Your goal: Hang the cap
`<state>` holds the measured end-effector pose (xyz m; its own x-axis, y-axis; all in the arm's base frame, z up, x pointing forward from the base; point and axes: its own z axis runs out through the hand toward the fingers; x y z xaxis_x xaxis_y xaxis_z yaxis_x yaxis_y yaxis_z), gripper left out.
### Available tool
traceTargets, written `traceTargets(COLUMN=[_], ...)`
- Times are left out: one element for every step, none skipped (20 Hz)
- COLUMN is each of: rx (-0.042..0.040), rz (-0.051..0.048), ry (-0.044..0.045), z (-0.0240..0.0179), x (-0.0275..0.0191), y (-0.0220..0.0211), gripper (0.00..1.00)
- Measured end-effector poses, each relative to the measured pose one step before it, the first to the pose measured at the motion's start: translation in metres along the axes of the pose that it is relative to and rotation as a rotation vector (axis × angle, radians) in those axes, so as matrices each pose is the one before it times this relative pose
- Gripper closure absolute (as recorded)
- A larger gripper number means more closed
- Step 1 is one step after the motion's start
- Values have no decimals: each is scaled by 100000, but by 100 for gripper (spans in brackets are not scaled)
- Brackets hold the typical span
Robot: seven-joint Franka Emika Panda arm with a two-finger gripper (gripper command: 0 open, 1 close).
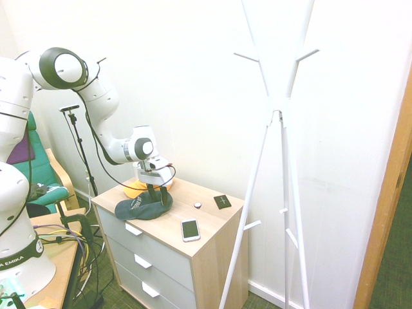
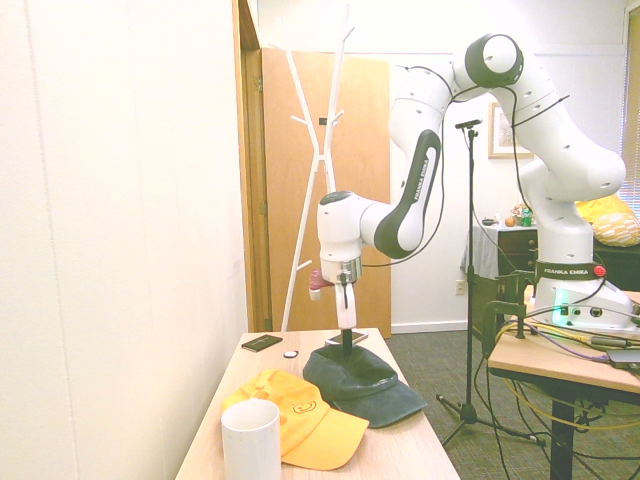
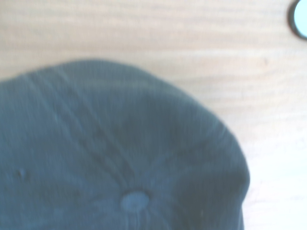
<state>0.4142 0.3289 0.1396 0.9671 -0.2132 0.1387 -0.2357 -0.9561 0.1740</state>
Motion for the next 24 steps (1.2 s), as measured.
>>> traceTargets(rx=[-585, -453, -545, -477, -254, 41, 264, 233, 81, 105, 18, -52, -94, -85, -20, 87, 120, 2, 56, 52, 28, 41, 50, 13], rz=[-66, -112, -203, -218, -189, -87, -45, -104, -196, -268, -215, -170, -134, -93, -116, -90, -5, 45, 105, 6, 12, 63, 168, 166], ry=[-416, -376, -472, -458, -263, -89, -33, -33, 4, 46, -7, -45, -2, 75, 168, 168, 73, 17, 45, 37, 33, 52, 118, 130], z=[205, 195, 232, 236, 162, 86, 63, 68, 48, 45, 48, 57, 43, 24, 14, 40, 32, 19, -4, -19, -17, -32, -56, -43], x=[-170, -193, -261, -277, -186, -96, -75, -94, -88, -93, -95, -86, -35, 20, 51, 38, 11, 16, 2, -39, -50, -58, -76, -64], y=[193, 176, 194, 197, 136, 87, 61, 50, 33, 22, 28, 40, 44, 42, 48, 75, 52, 35, 3, -38, -43, -53, -74, -60], gripper=[0, 0, 0, 0, 100, 100, 100, 100, 100, 100, 100, 100, 100, 100, 100, 100, 100, 100, 100, 100, 100, 100, 100, 100])
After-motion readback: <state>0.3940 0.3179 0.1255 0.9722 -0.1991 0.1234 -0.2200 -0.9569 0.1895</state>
